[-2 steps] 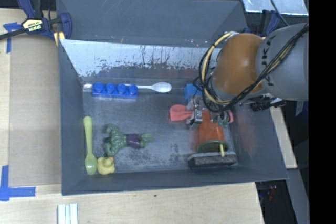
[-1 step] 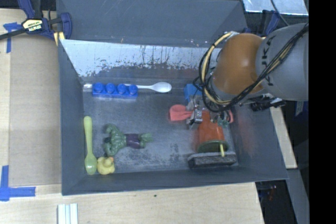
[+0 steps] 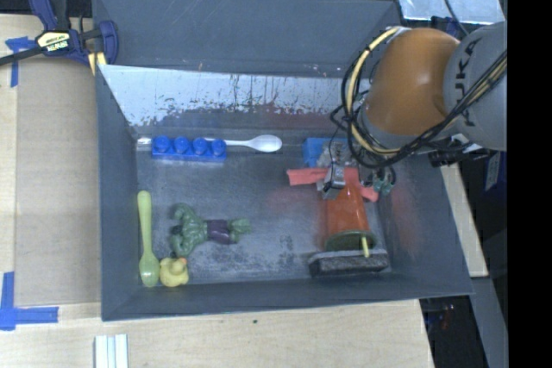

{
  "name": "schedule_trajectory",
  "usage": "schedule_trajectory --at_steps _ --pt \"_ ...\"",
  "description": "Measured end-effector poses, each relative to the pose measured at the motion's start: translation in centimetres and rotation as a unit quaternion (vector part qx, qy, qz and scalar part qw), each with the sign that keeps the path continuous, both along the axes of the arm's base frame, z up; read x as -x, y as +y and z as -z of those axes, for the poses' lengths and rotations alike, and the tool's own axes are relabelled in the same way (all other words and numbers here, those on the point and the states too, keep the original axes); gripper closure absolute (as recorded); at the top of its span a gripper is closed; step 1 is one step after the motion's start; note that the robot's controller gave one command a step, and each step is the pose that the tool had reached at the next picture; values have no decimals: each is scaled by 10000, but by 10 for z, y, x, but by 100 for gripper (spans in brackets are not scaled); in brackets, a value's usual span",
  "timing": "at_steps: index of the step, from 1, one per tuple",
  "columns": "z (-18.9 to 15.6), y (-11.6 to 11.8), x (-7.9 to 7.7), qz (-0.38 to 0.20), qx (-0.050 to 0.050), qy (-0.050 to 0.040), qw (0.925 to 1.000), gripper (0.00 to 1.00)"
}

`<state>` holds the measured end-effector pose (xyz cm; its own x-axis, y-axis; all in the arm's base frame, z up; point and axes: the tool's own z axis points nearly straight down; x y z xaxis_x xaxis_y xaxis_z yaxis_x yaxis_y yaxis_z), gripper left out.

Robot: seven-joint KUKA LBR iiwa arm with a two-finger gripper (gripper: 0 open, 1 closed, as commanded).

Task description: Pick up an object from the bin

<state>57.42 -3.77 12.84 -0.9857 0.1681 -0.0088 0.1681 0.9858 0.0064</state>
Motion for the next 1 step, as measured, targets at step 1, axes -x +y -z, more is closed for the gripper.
schedule_trajectory --at_steps 1 --pt "-76 2 4 45 1 1 10000 100"
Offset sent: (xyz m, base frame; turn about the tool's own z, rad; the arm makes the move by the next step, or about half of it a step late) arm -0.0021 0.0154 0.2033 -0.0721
